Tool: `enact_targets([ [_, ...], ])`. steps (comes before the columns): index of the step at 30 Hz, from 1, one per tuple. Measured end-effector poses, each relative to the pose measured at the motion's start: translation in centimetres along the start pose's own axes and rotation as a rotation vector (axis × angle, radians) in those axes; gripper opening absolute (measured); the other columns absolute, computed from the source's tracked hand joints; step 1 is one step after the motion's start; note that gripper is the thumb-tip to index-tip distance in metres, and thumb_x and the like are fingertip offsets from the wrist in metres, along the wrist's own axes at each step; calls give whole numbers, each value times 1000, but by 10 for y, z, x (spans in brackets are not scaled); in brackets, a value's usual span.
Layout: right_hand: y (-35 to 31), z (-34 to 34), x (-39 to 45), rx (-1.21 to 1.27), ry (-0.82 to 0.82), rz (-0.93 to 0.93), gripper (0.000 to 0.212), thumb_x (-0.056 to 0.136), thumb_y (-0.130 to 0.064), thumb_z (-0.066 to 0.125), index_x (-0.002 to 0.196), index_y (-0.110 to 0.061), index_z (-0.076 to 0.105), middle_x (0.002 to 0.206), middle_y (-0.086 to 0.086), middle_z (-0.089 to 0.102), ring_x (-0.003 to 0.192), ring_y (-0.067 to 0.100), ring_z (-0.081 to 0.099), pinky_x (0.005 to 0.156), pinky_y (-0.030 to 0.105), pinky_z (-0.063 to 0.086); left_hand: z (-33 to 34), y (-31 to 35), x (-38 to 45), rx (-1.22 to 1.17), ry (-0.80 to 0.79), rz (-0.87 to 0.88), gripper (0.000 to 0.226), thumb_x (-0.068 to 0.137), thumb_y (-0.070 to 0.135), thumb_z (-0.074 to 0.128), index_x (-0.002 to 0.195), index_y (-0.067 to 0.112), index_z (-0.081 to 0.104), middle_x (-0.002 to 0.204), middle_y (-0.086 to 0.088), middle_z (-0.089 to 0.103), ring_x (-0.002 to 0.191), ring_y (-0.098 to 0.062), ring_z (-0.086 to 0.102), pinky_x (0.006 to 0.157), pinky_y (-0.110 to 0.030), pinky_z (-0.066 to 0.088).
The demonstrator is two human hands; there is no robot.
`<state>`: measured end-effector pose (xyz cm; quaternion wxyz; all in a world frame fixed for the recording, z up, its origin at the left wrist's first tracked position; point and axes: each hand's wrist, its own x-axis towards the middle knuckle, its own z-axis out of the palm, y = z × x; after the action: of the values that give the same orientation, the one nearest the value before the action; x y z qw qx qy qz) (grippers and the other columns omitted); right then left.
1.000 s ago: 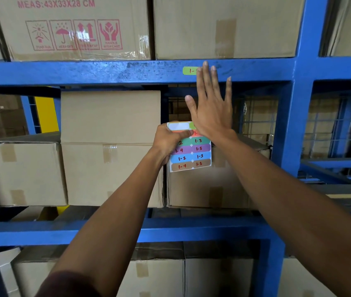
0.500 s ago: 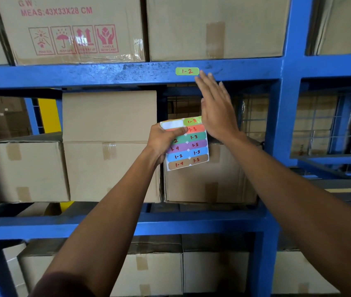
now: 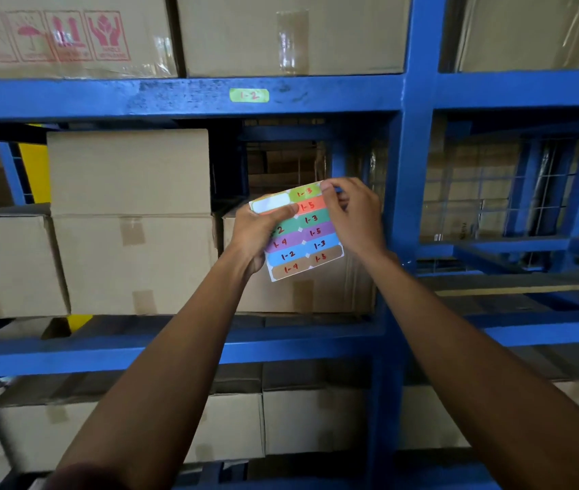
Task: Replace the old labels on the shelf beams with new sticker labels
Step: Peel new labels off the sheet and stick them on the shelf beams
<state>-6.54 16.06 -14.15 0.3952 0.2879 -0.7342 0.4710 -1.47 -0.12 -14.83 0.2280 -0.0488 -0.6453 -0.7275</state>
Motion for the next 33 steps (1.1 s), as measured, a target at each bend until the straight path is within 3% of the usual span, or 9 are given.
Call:
enact_targets([
  [5,16,-19,-8,-6,19,7,31,102,-37,39,106,-17,62,102,-4,58,77,2,65,58,6,48,27,-13,-6,-24,-9,-17,37,86,16,76,119,8,62,108,-12,75,90,-28,76,81,-41,63],
  [8,21,-27,-8,17,45,28,33,103,-36,34,104,-19,62,103,-7,57,78,0,64,58,3,46,41,-18,-5,-22,-12,-41,40,84,18,78,119,7,62,105,-12,76,86,-26,77,74,-36,64],
  [11,28,-32,-4,21,76,22,31,101,-37,41,105,-16,64,112,-4,56,80,1,62,61,4,47,53,-21,1,-36,-30,-62,37,83,18,80,115,8,64,100,-11,77,80,-24,78,64,-31,62],
  [15,40,-34,1,-91,99,42,20,95,-33,57,101,-15,64,116,1,55,90,6,61,69,10,49,63,-26,7,-55,-71,-73,33,82,17,80,110,10,65,97,-10,77,78,-23,78,62,-29,61],
  [24,59,-66,1,-110,253,68,16,96,-29,58,99,-16,67,106,1,60,81,-1,58,67,5,47,92,-32,25,-55,-176,-67,43,82,17,80,120,8,62,105,-12,76,85,-26,77,74,-38,64],
  [26,65,-84,5,-98,340,89,17,96,-27,57,97,-14,69,100,4,66,81,2,59,69,10,48,102,-32,27,-63,-194,-76,42,83,17,80,120,8,61,106,-11,76,85,-25,78,74,-38,64],
  [29,75,-114,17,-60,406,140,18,96,-24,57,98,-11,70,92,4,70,83,14,62,72,30,50,123,-29,28,-66,-229,-74,41,84,16,79,120,8,61,106,-10,76,83,-24,78,68,-34,63],
  [31,81,-133,26,-50,410,150,15,96,-24,57,96,-13,68,87,2,68,79,11,60,68,28,48,140,-26,27,-79,-255,-63,43,84,15,79,122,6,61,107,-12,76,86,-26,77,68,-34,63],
  [33,87,-151,35,-20,415,137,11,97,-24,57,95,-17,65,84,-6,64,73,1,54,64,17,44,160,-23,27,-80,-273,-52,43,84,13,78,122,5,61,109,-13,75,89,-28,77,73,-39,64],
])
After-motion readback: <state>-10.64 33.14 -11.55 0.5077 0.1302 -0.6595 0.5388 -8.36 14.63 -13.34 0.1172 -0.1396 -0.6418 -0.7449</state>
